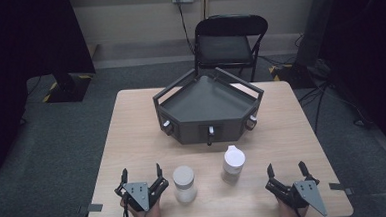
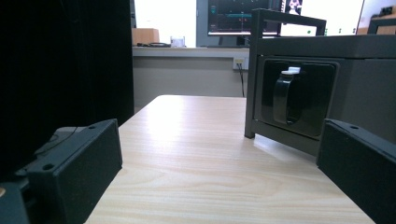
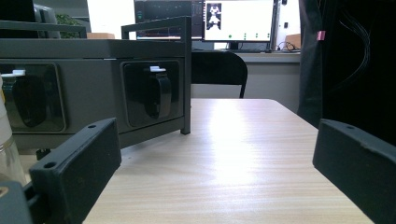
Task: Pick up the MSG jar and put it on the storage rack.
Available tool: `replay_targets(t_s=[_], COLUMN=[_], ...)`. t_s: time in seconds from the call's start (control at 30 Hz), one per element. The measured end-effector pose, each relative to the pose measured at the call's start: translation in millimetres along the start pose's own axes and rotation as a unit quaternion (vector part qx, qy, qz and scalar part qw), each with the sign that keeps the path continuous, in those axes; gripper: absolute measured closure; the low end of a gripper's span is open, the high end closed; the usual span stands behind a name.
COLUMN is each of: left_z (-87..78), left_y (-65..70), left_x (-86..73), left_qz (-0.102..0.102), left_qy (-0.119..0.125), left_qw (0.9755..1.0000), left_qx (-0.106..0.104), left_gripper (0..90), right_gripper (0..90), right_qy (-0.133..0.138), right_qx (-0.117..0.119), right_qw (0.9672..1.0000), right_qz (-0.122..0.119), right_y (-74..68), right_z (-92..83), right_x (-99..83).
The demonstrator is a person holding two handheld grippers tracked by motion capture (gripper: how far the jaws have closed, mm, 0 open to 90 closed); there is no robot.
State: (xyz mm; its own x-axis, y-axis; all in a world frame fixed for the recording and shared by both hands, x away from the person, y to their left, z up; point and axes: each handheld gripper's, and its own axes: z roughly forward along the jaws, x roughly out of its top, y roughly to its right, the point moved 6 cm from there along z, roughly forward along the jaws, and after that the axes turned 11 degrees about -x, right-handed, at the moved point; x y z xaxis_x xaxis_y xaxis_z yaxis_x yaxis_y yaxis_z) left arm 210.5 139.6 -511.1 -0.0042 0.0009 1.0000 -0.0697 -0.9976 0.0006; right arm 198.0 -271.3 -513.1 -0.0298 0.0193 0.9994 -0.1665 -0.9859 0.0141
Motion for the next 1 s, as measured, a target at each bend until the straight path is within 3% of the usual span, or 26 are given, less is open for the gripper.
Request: replay_targets(t_s=[0.2,0.3,0.53,0.6,0.77,0.87,1.0], left_z=[-3.7,-8.1,-16.3,-16.3,-19.1,-21.5,-23.2], left_y=[-4.2,-2.2,-0.8,-1.1,-1.7,2.6,5.1], left_x=[19.0,30.2,48.7,51.8,54.6,56.0,59.5], left_qz=[-0.012,-0.002,-0.016,-0.016,-0.029,-0.012,-0.034], left_qy=[0.007,0.014,0.039,0.035,0.041,0.045,0.044], left_qw=[0.9998,0.9996,0.9973,0.997,0.9945,0.9935,0.9894], left_qx=[-0.016,-0.023,-0.06,-0.067,-0.092,-0.104,-0.134], left_gripper=[0.0,0.0,0.0,0.0,0.0,0.0,0.0], right_gripper=[0.0,0.0,0.0,0.0,0.1,0.1,0.3], right_qy=[0.0,0.0,0.0,0.0,0.0,0.0,0.0], right_qx=[-0.004,-0.004,-0.004,-0.004,-0.004,-0.005,-0.005], right_qw=[1.0,1.0,1.0,1.0,1.0,1.0,1.0], right_qz=[-0.001,0.0,0.0,0.0,0.0,0.0,0.0], right_y=[-1.1,-1.0,-1.0,-1.0,-1.0,-1.2,-1.2], right_z=[-0.2,-0.2,-0.2,-0.2,-0.2,-0.2,-0.2], right_x=[0.1,0.1,0.1,0.1,0.1,0.1,0.0])
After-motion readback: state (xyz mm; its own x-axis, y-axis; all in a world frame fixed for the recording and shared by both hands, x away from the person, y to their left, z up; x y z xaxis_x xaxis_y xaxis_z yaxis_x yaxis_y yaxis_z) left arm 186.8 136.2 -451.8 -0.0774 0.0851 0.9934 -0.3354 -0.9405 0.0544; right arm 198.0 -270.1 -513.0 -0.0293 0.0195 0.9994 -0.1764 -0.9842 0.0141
